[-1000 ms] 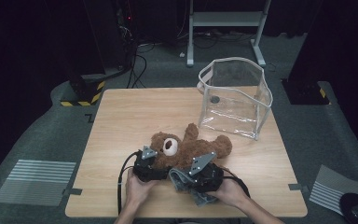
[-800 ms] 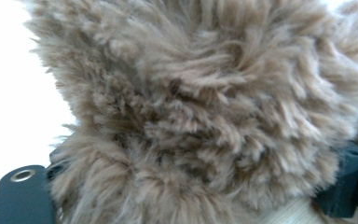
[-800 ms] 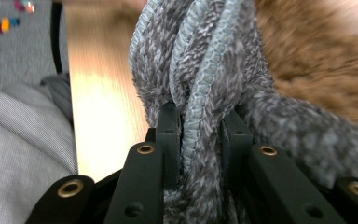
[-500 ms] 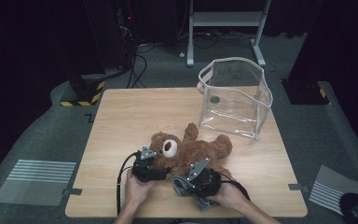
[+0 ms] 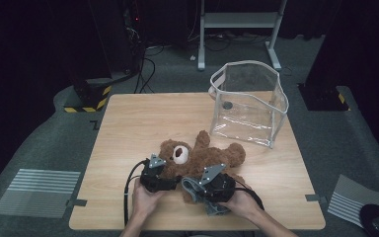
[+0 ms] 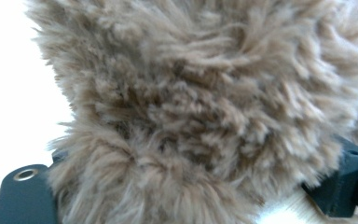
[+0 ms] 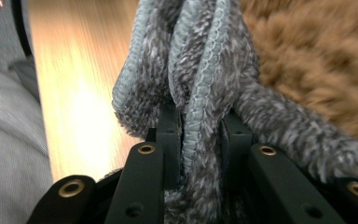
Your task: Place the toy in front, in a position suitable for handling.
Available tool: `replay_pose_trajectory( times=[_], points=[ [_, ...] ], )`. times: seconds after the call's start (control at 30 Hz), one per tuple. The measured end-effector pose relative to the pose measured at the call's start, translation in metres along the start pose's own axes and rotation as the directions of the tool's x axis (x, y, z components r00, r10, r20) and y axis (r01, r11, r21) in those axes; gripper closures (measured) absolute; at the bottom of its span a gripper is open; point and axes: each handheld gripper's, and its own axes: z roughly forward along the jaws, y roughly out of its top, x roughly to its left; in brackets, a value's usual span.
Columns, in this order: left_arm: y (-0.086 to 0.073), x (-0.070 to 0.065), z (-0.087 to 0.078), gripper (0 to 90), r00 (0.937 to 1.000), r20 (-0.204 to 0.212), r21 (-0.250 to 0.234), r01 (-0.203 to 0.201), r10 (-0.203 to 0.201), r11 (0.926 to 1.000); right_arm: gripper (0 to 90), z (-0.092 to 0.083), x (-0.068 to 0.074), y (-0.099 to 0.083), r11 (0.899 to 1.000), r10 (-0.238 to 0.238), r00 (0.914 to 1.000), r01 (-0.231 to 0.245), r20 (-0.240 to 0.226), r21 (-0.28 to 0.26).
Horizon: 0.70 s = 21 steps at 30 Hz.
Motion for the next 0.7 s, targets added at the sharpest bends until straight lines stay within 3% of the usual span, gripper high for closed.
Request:
replay_pose_trajectory(
  times=[0.1,0.3,0.47,0.7],
  points=[
    [0.0,0.0,0.0,15.1,1.0,0.002,0.001,0.002,-0.002,1.0,74.3,0.007,0.002,-0.007,0.998,-0.009,0.9998,0.009,-0.016,0.054],
    [-0.001,0.0,0.0,15.0,1.0,0.007,-0.004,0.007,-0.007,1.0,74.2,0.009,0.002,-0.012,0.995,-0.001,0.9989,0.006,-0.046,0.099],
    [-0.001,0.001,0.0,14.9,0.9999,0.01,-0.012,0.011,-0.011,0.9999,74.2,-0.005,-0.001,-0.006,0.999,0.018,0.9946,-0.014,-0.102,0.037],
    [0.0,0.001,-0.001,15.0,0.9998,0.012,-0.016,0.017,-0.017,0.9997,74.2,-0.028,-0.008,0.018,0.999,0.019,0.9943,-0.024,-0.105,-0.045]
  ],
)
